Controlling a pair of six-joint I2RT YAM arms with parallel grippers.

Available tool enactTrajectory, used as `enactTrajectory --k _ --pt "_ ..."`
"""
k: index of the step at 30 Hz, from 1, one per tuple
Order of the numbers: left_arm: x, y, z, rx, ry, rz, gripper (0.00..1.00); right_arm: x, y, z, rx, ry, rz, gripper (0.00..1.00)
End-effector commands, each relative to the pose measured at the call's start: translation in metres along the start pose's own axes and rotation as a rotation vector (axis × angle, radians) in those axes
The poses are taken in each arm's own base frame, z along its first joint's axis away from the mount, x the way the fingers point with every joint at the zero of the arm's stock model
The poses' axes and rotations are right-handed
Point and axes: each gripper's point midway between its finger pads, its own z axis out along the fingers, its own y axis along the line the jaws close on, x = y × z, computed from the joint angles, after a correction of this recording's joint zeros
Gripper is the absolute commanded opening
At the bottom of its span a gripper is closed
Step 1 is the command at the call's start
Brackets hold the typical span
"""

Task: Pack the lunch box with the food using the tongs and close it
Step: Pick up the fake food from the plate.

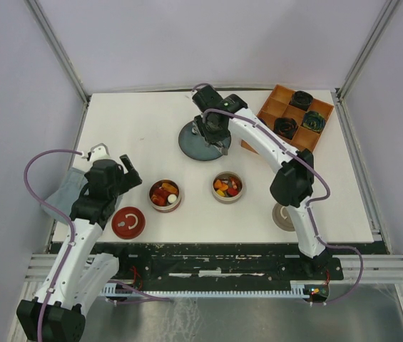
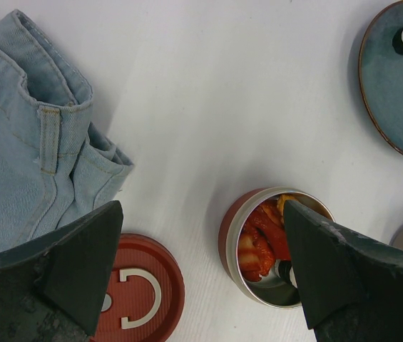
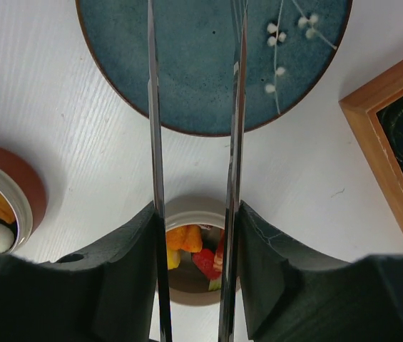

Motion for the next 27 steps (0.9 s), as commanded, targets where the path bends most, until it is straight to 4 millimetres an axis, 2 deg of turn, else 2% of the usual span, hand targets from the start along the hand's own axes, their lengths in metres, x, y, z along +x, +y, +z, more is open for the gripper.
enactTrajectory --k 1,8,27 --pt "-0.014 -0.003 0.000 0.013 -0.055 0.010 0.99 -0.024 -0.002 -0.005 -0.003 -0.072 0.013 0.51" --pt "-0.013 -0.003 0.000 0.016 -0.051 0.012 0.99 -0.026 -0.003 0.018 -0.010 -0.065 0.039 0.52" --pt "-0.013 -0.004 0.000 0.016 -0.050 0.011 0.99 -0.035 0.003 0.057 -0.027 -0.058 0.027 0.53"
